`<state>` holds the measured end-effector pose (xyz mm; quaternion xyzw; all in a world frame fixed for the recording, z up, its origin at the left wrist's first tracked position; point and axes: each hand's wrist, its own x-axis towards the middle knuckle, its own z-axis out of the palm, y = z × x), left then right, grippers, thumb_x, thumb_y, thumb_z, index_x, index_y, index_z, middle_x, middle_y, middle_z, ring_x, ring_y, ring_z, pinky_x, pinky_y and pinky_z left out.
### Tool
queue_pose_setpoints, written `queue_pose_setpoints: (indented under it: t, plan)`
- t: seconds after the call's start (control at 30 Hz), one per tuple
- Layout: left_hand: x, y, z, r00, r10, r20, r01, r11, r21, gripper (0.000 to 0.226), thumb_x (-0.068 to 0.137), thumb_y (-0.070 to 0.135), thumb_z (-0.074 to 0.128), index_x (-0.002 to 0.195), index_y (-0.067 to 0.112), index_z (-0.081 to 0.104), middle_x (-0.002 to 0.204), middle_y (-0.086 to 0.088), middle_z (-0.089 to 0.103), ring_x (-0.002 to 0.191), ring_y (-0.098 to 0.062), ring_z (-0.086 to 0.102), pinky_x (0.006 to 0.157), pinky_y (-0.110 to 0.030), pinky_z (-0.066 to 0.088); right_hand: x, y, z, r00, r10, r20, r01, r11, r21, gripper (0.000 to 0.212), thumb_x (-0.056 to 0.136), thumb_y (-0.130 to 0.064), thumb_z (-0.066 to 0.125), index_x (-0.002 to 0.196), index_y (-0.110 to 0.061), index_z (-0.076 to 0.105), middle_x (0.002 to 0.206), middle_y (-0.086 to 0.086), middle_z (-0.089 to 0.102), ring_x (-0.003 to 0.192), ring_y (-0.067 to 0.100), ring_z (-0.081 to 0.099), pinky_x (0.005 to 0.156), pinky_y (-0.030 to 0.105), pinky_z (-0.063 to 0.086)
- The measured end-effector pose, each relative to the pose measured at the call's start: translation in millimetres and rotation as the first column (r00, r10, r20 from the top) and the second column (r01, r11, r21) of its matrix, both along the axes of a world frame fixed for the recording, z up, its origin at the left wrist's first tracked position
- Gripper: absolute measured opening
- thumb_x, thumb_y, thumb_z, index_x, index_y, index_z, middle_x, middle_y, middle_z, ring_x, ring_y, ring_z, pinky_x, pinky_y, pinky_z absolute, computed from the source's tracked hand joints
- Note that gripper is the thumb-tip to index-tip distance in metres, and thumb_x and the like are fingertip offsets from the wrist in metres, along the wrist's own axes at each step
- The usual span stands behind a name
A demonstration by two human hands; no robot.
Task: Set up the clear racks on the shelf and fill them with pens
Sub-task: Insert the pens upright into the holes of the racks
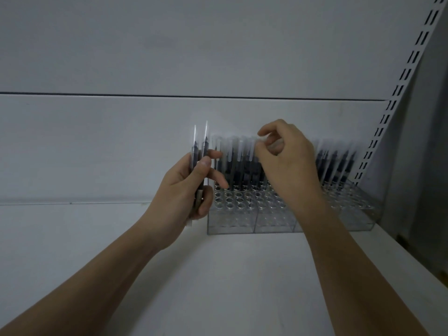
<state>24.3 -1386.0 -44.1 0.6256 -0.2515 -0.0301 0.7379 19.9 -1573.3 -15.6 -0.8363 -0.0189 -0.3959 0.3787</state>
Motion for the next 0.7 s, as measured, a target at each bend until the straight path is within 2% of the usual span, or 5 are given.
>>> queue_pose_setpoints:
  t: [0.17, 0.27, 0.37, 0.47, 0.7]
  plan:
    - [0.2, -0.3, -0.7, 0.998, -0.03, -0.056, 0.029, 1.0, -0.012, 0.027, 0.106, 0.023, 0.039, 0.117, 0.009, 0.059, 0.075, -0.007, 0.059, 0.042, -0.015, 0.026, 0.044, -0.026, 0.018, -11.5, 15.5, 11.0, 0.98, 0.132, 0.148, -0.16, 0.966, 0.202, 0.006, 0.097, -0.02, 0.06, 0.102, -0.021, 0.063, 0.087, -0.01, 0.06, 0.07, 0.002, 0.057, 0.061, 0.016, 0.049]
    - [-2.2, -2.3, -0.1, 0.995, -0.05, -0.083, 0.049, 0.999, -0.016, 0.027, 0.104, 0.021, 0.04, 0.114, 0.01, 0.063, 0.073, -0.007, 0.057, 0.043, -0.015, 0.028, 0.046, -0.029, 0.016, -15.8, 24.6, 12.8, 0.946, 0.315, 0.08, -0.325, 0.911, 0.255, 0.012, 0.096, -0.026, 0.064, 0.108, -0.025, 0.062, 0.09, -0.01, 0.064, 0.074, 0.008, 0.064, 0.066, 0.03, 0.056]
    - [-2.4, -3.4, -1.2, 0.997, -0.068, -0.048, 0.068, 0.998, 0.006, 0.025, 0.1, 0.024, 0.046, 0.11, 0.012, 0.066, 0.072, -0.006, 0.058, 0.043, -0.016, 0.03, 0.048, -0.032, 0.015, -16.8, 30.1, 10.6, 0.884, 0.467, -0.013, -0.443, 0.846, 0.298, 0.025, 0.094, -0.027, 0.067, 0.117, -0.025, 0.058, 0.098, -0.005, 0.068, 0.074, 0.009, 0.071, 0.064, 0.021, 0.053]
    - [-2.7, -3.0, -1.7, 0.997, -0.074, -0.004, 0.074, 0.996, 0.046, 0.026, 0.094, 0.029, 0.051, 0.105, 0.011, 0.067, 0.074, -0.005, 0.059, 0.043, -0.017, 0.033, 0.05, -0.036, 0.016, -16.3, 31.2, 9.6, 0.874, 0.485, -0.025, -0.457, 0.839, 0.295, 0.031, 0.09, -0.024, 0.071, 0.118, -0.024, 0.059, 0.096, -0.005, 0.069, 0.075, 0.008, 0.071, 0.069, 0.022, 0.055]
    - [-5.0, -4.6, 0.4, 0.996, -0.085, -0.009, 0.085, 0.995, 0.058, 0.029, 0.099, 0.025, 0.047, 0.11, 0.005, 0.064, 0.077, -0.007, 0.064, 0.04, -0.016, 0.04, 0.039, -0.019, 0.03, -17.4, 28.6, 11.6, 0.873, 0.488, 0.013, -0.461, 0.817, 0.347, 0.027, 0.091, -0.013, 0.071, 0.116, -0.02, 0.063, 0.089, -0.002, 0.072, 0.074, 0.006, 0.068, 0.071, 0.023, 0.057]
